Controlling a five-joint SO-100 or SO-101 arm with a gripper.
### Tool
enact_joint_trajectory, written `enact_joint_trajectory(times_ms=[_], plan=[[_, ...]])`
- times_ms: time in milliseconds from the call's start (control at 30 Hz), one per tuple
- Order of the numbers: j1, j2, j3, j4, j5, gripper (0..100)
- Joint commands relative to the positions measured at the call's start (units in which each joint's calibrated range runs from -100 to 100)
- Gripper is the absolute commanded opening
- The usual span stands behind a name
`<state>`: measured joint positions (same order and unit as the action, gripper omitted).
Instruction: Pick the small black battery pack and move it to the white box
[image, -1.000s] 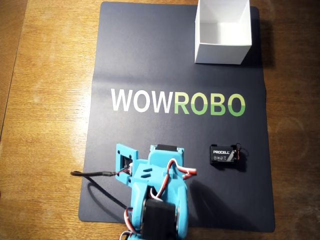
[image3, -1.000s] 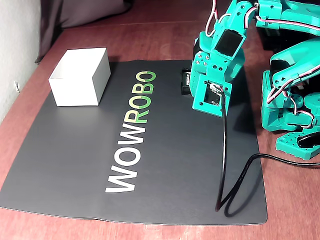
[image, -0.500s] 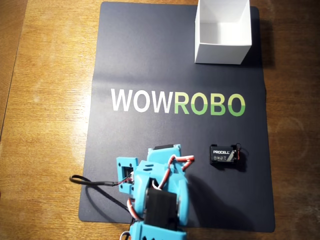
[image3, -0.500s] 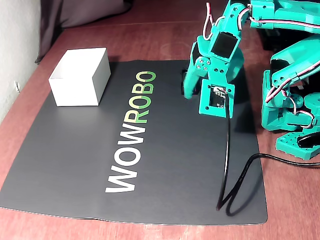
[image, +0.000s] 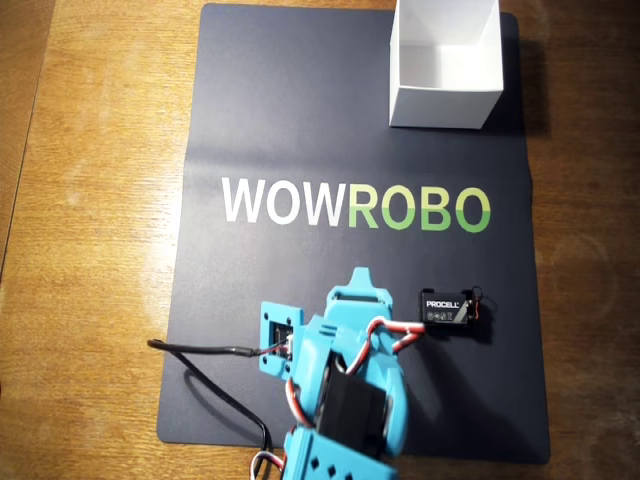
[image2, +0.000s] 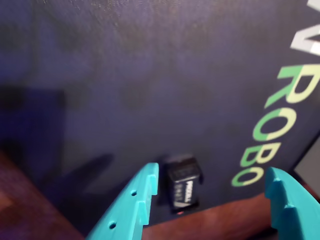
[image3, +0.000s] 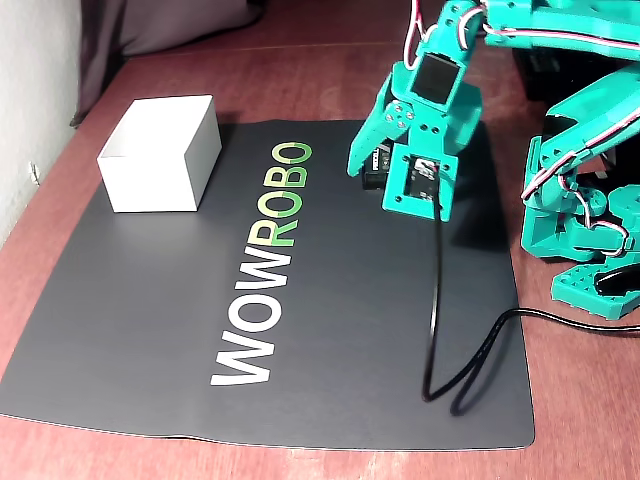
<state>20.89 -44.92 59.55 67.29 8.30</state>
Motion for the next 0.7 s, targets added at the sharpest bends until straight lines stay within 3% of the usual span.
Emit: enact_joint_trajectory(times_ms=[0,100,267,667], plan=[[4.39,7.17,-8.80,0.02,0.25,25],[7.67,13.04,-14.06,0.11,1.12,25],[12.95,20.93,-20.41,-0.16,8.73,25],[34.07,34.44,-29.02,-0.77,19.00,25]])
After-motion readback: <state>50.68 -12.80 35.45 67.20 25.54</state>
